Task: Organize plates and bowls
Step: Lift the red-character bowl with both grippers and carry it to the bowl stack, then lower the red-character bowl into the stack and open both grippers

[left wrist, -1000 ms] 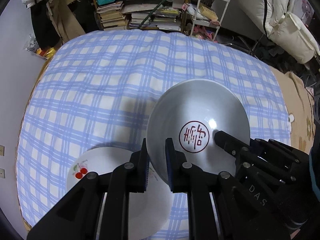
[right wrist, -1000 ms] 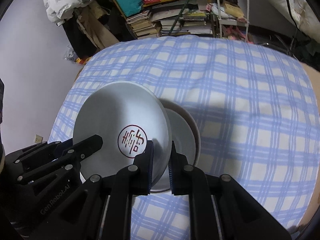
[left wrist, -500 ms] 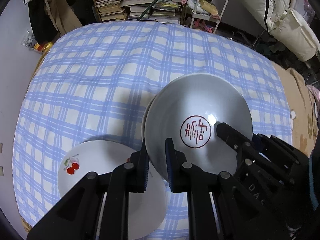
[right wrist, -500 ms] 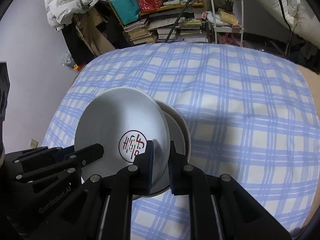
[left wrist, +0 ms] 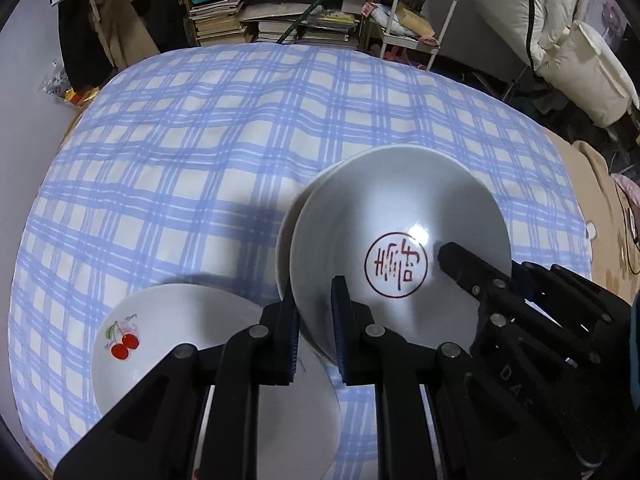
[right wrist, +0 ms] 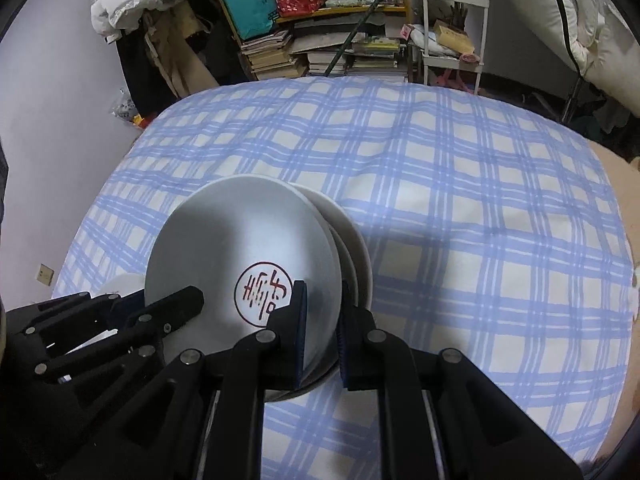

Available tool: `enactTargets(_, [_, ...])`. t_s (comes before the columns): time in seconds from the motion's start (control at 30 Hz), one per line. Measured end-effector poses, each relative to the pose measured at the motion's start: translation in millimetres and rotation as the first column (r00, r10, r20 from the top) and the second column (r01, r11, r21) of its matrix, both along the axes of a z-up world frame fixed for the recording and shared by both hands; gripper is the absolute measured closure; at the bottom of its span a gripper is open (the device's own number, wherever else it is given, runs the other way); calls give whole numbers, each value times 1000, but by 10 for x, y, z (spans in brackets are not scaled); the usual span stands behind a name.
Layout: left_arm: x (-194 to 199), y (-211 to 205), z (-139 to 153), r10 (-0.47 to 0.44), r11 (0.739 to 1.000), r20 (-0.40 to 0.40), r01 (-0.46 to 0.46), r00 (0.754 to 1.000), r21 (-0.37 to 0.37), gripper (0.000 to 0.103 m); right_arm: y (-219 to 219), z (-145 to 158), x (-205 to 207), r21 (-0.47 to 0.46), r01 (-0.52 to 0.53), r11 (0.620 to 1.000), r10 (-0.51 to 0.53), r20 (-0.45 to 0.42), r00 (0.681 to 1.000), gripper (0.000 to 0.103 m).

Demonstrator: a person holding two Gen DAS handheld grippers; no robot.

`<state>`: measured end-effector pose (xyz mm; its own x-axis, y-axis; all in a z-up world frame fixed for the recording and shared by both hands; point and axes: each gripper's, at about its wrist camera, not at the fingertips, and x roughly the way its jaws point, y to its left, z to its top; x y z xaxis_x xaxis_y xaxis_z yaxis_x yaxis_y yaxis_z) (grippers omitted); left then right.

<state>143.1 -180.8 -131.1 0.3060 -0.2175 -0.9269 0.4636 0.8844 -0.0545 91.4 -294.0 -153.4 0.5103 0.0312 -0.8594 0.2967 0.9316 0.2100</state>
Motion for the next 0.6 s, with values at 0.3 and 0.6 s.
enactTargets(0.3, [94,96,20,9,999,-4,-9,1000,-49,88,44,33,1,-53,1,999,1,38,999,89])
enactTargets(0.6, [22,185,97,9,999,30,-8,1000,-54,86,114,67,-30,-101,-7,995,10,33,999,89])
